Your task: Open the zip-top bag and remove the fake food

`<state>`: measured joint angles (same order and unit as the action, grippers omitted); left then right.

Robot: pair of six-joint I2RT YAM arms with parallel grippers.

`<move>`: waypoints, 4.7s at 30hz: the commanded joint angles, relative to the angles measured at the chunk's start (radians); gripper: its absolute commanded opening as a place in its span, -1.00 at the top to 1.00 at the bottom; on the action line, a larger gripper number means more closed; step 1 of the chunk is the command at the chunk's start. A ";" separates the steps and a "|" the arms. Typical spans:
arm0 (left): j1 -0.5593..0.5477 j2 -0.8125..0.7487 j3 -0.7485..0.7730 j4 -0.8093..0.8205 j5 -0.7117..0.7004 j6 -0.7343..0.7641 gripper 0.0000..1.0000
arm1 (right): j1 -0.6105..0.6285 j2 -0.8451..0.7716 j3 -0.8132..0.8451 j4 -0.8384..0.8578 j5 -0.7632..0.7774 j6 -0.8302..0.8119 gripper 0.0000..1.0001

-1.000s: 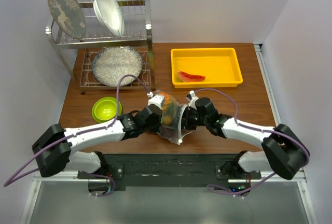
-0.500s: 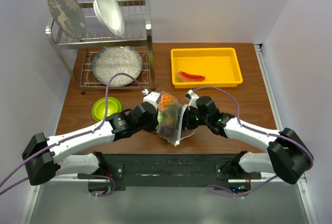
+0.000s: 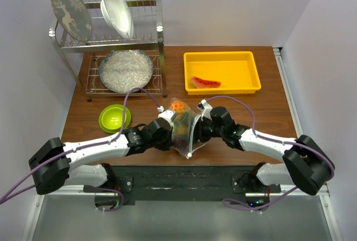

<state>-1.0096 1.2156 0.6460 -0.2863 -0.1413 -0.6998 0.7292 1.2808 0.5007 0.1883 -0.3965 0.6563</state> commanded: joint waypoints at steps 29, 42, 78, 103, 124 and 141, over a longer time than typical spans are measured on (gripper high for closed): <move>-0.041 0.094 -0.051 0.136 -0.259 -0.162 1.00 | 0.096 -0.095 0.007 -0.088 0.185 0.029 0.42; -0.038 0.076 -0.043 0.122 -0.281 -0.173 1.00 | 0.095 -0.357 0.055 -0.507 0.389 0.052 0.54; -0.038 -0.048 0.073 0.119 -0.147 0.017 1.00 | -0.516 0.442 0.958 -0.590 0.683 -0.155 0.11; 0.161 0.157 0.277 0.079 -0.175 0.161 1.00 | -0.420 -0.168 0.379 -0.566 0.341 -0.043 -0.04; 0.163 0.186 0.121 0.200 -0.043 0.099 1.00 | 0.012 -0.026 -0.088 0.186 0.234 0.437 0.24; 0.160 0.255 0.099 0.233 0.025 0.105 1.00 | 0.072 0.086 -0.076 0.257 0.482 0.467 -0.01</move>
<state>-0.8513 1.4361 0.7555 -0.0402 -0.1349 -0.5911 0.7956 1.3796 0.4133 0.4168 -0.0177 1.1259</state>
